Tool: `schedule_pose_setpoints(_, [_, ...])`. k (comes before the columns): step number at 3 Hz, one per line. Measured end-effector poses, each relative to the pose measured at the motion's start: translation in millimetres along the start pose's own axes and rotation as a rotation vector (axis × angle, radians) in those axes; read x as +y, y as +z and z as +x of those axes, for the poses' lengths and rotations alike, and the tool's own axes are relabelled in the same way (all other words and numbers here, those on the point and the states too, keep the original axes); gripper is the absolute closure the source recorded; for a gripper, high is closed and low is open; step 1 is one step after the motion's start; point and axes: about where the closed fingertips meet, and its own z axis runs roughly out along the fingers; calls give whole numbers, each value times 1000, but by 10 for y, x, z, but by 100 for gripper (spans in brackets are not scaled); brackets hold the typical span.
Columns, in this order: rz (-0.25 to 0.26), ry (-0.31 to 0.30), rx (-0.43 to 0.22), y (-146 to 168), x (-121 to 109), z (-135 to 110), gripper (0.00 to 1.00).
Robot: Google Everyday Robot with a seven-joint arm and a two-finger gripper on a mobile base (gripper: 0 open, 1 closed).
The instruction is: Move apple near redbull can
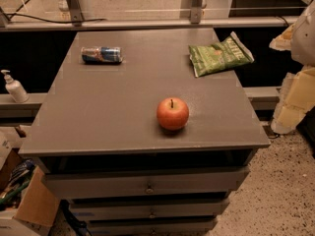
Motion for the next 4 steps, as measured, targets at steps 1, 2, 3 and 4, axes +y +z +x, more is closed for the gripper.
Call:
schedule_pose_setpoints(1, [0,0,0,0,0,0,0])
schedule_pose_setpoints(2, [-7,6,-30,44,-12,-17,0])
schedule_pose_setpoints(3, [-18,7,-54,110,-11,-29,0])
schedule_pose_setpoints(4, [-65,10,-203,572,11,-154,0])
